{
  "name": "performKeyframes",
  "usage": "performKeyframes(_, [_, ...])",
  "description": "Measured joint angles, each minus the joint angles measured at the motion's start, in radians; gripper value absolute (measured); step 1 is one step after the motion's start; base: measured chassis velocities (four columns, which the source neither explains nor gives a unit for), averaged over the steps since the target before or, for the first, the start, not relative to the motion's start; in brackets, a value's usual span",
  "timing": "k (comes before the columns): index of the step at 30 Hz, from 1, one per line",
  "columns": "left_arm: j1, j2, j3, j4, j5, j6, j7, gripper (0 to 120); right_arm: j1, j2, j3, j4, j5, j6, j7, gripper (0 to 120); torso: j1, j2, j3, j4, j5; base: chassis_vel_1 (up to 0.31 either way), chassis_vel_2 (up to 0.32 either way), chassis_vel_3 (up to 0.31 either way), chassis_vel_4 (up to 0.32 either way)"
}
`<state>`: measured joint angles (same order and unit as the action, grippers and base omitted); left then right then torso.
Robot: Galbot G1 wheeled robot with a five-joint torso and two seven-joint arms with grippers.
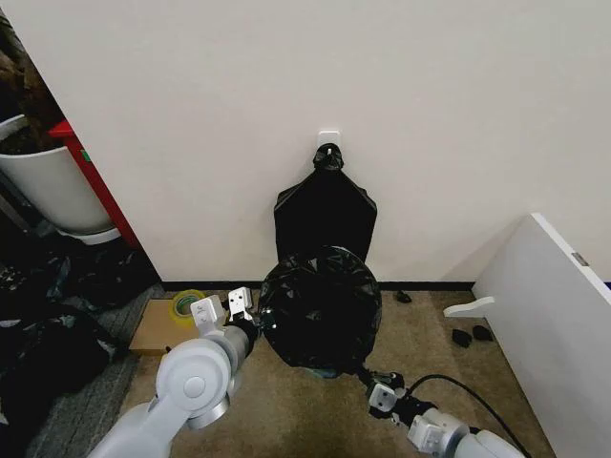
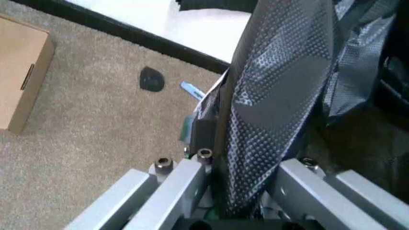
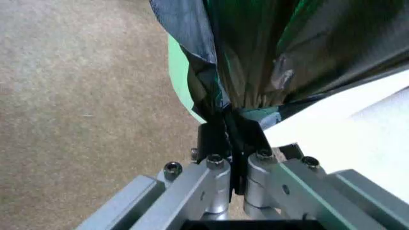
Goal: Place the garbage bag over the trash bin.
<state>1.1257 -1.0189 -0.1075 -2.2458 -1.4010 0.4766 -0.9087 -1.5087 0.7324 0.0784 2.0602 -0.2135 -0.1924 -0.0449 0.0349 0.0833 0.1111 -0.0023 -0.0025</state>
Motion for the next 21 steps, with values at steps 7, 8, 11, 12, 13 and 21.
performKeyframes(7, [0.009, 0.001, -0.005, 0.008, 0.006, -0.008, 0.0, 0, -0.053, -0.002, 0.017, 0.078, 0.051, 0.052, -0.009, 5, 0.0, 0.0, 0.0, 0.0, -0.0001, 0.0, 0.0, 0.0, 0.0])
performKeyframes(8, [0.009, 0.001, -0.005, 0.008, 0.006, -0.008, 0.0, 0, -0.053, -0.002, 0.017, 0.078, 0.051, 0.052, -0.009, 5, 0.0, 0.0, 0.0, 0.0, -0.0001, 0.0, 0.0, 0.0, 0.0])
performKeyframes(11, [0.009, 0.0, -0.01, 0.018, 0.006, -0.019, 0.002, 0, -0.087, -0.015, 0.024, 0.117, 0.062, 0.097, -0.036, 20, 0.0, 0.0, 0.0, 0.0001, -0.0001, 0.0, 0.0, 0.0, 0.0])
performKeyframes(12, [0.009, 0.0, -0.01, 0.018, 0.006, -0.019, 0.002, 0, -0.087, -0.015, 0.024, 0.117, 0.062, 0.097, -0.036, 20, 0.0, 0.0, 0.0, 0.0001, -0.0001, 0.0, 0.0, 0.0, 0.0])
performKeyframes(13, [0.007, 0.0, -0.013, 0.024, 0.006, -0.022, 0.002, 0, -0.099, -0.017, 0.029, 0.124, 0.065, 0.107, -0.042, 25, 0.0, 0.0, 0.0, 0.0, -0.0001, 0.0, 0.0, 0.0, 0.0])
performKeyframes(21, [-0.013, 0.012, -0.021, 0.036, -0.006, -0.037, 0.005, 0, -0.146, -0.017, 0.061, 0.115, 0.07, 0.182, -0.072, 56, 0.0, 0.0, 0.0, 0.0001, 0.0001, 0.0, 0.0, 0.0, 0.0])
